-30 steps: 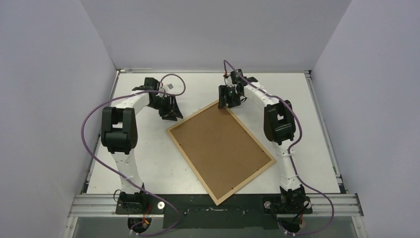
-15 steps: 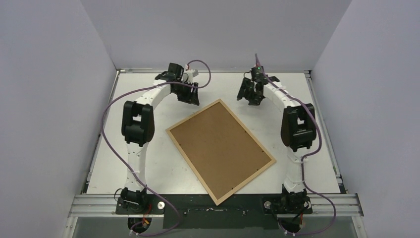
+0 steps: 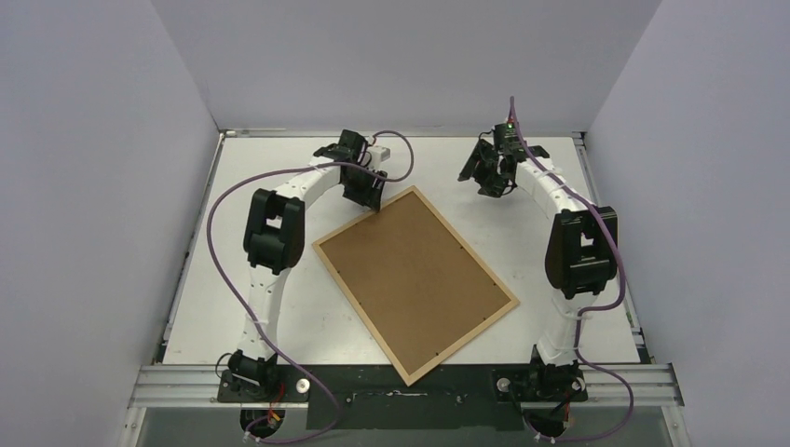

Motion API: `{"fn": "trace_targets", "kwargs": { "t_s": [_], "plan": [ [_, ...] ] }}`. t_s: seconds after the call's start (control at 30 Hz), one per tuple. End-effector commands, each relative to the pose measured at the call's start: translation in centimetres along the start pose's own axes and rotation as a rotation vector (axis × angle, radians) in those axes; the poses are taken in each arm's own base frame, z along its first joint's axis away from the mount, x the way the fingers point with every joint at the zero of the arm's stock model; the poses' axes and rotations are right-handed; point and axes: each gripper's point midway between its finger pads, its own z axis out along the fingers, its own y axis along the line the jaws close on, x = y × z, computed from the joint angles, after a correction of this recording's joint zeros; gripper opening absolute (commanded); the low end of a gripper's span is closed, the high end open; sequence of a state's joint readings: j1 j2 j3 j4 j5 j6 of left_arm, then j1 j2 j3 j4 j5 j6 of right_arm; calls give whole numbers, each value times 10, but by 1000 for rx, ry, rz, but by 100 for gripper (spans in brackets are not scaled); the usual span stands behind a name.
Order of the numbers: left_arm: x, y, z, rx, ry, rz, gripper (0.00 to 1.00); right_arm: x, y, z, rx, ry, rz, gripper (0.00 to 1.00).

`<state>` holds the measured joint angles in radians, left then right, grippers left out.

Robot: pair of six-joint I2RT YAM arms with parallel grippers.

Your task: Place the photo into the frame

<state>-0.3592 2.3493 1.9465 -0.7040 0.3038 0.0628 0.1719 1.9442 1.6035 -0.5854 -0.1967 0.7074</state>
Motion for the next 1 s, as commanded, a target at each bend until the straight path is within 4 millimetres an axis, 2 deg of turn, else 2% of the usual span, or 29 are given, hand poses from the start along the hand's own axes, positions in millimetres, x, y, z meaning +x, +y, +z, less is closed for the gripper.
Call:
{"fn": "trace_targets", "kwargs": {
  "t_s": [0.0,0.2,0.4,0.53,0.63,0.83,0.97],
  "plan": [
    [12,-3,2,-107,43,105,49,-13,6,-8,-28,-30,18,62],
    [19,-8,6,-111,72,114,41,-14,2,-5,-20,-15,21,62],
    [27,3,8,-172,107,73,20,-11,-2,-3,-13,-4,25,62],
    [30,15,2,-192,126,-35,10,-12,-1,-5,-15,-4,23,62],
    [37,26,-6,-187,154,-184,1,-11,0,-6,-17,-1,17,62],
    [60,45,-26,-211,185,-421,0,-4,7,-8,-22,22,-25,63],
    [74,41,-32,-206,208,-557,0,3,12,-8,-23,40,-51,63]
  ]
}}
